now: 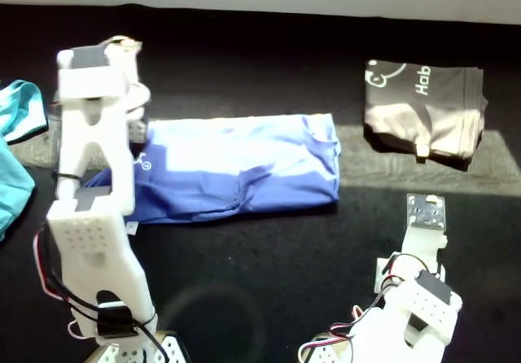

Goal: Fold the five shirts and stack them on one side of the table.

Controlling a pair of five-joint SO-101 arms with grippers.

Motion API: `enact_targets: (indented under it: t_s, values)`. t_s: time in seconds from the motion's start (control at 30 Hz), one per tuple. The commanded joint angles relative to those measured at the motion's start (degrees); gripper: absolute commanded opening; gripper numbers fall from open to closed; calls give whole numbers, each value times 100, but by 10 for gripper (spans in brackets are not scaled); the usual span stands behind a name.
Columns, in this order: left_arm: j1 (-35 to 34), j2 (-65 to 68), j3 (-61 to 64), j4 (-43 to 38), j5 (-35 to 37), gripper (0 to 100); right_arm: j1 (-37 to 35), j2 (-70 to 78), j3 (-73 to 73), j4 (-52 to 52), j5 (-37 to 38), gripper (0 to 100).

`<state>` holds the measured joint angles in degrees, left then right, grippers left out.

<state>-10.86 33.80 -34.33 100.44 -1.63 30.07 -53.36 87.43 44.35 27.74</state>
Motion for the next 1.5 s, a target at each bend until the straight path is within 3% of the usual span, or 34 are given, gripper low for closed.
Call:
enact_targets:
  t_s: [0.0, 0.23, 0.43, 0.53, 0.7, 0.97, 1.27, 1.47]
  values:
    - [708, -488, 110, 53, 273, 9, 92, -4, 154, -163, -413, 6]
    - [2035, -497, 84, 44, 360, 9, 92, -4, 171, -224, -440, 6]
    - [3213, -444, -681, 26, 334, 9, 92, -4, 180, -224, -440, 6]
    - [3582, -409, -804, -484, 334, 9, 92, -4, 180, -224, -440, 6]
    - [3908, -66, -804, -1451, 343, 9, 92, -4, 180, -224, -448, 6]
    - [4418, 242, -813, -2145, 360, 9, 92, -4, 180, -224, -466, 6]
    - [4488, 295, -778, -3701, 369, 13, 92, -4, 189, -224, -466, 6]
    - [4453, 681, -813, -3886, 369, 46, 92, -4, 189, -224, -466, 6]
